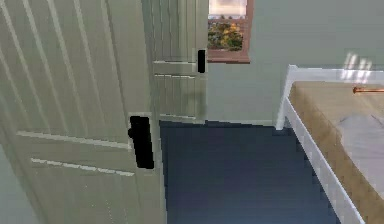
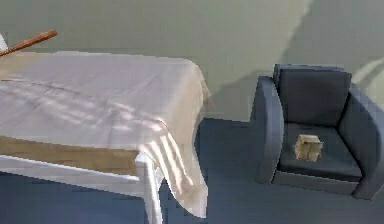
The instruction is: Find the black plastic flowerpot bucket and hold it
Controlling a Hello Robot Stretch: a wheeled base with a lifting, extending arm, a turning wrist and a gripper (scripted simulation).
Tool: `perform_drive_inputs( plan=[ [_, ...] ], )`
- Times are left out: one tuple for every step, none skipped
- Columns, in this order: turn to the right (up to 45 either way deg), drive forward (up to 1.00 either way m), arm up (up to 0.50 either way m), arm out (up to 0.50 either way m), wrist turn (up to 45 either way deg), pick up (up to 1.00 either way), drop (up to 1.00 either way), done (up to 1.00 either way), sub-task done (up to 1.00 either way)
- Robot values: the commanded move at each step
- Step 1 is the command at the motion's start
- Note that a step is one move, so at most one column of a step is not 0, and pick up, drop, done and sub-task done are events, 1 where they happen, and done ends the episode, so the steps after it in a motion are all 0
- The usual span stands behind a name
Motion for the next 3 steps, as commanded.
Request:
perform_drive_inputs(
  plan=[
    [36.0, 0.00, 0.00, 0.00, 0.0, 0.00, 0.00, 0.00, 0.00],
    [0.0, 0.65, 0.00, 0.00, 0.0, 0.00, 0.00, 0.00, 0.00],
    [-45.0, 0.00, 0.00, 0.00, 0.0, 0.00, 0.00, 0.00, 0.00]
  ],
)
